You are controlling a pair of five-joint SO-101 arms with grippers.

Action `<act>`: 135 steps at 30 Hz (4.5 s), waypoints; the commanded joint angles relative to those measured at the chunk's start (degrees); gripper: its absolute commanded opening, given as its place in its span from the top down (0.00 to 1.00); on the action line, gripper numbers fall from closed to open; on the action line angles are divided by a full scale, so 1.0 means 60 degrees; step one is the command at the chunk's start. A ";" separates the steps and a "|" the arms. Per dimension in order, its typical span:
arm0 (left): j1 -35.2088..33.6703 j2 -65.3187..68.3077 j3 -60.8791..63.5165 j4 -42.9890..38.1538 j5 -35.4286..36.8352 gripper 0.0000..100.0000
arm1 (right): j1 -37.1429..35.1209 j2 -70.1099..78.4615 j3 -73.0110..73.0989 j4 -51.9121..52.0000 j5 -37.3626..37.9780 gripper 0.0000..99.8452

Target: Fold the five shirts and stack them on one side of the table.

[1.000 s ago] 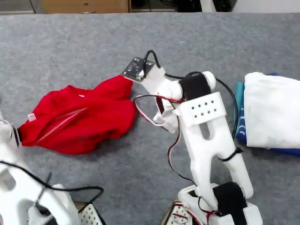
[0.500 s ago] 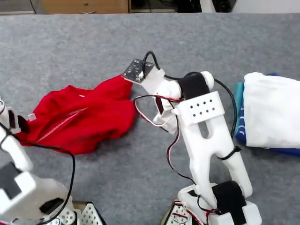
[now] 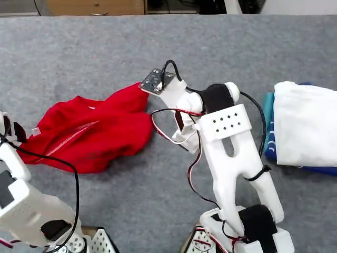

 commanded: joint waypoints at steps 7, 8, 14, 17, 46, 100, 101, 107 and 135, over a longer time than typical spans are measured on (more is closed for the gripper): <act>0.0044 0.1238 -0.0410 0.0015 0.0147 0.81 | -0.0081 -0.0315 0.0007 0.0161 -0.0117 1.00; 0.0029 0.1385 -0.0484 0.0015 0.0147 0.81 | -0.0081 -0.0315 0.0007 0.0190 -0.0117 1.00; 0.0117 0.1824 -0.0571 0.0073 0.0161 0.90 | -0.0066 -0.0330 0.0007 0.0220 -0.0117 1.00; 0.0293 0.1766 -0.0513 0.0176 0.0059 0.99 | -0.0066 -0.0330 0.0007 0.0220 -0.0117 1.00; 1.1106 -0.6073 -0.1480 0.3648 0.6330 0.98 | 0.6689 -0.4711 0.1531 0.0234 0.2960 1.00; 0.0923 -0.6073 0.0059 0.2593 0.0073 0.98 | 0.1106 -0.2264 0.4256 0.0161 -0.0161 0.81; 0.0821 -0.6073 0.0278 0.2344 0.0073 0.98 | 0.1033 -0.2044 0.4271 0.0147 -0.0147 0.81; 0.0557 -0.6147 0.1700 0.1128 0.0132 0.98 | -0.0593 -0.0960 0.4549 0.0015 0.0352 0.81; 0.0469 -0.6073 0.1949 0.1026 0.0088 0.98 | -0.2996 0.4110 0.4549 -0.3092 0.0396 0.81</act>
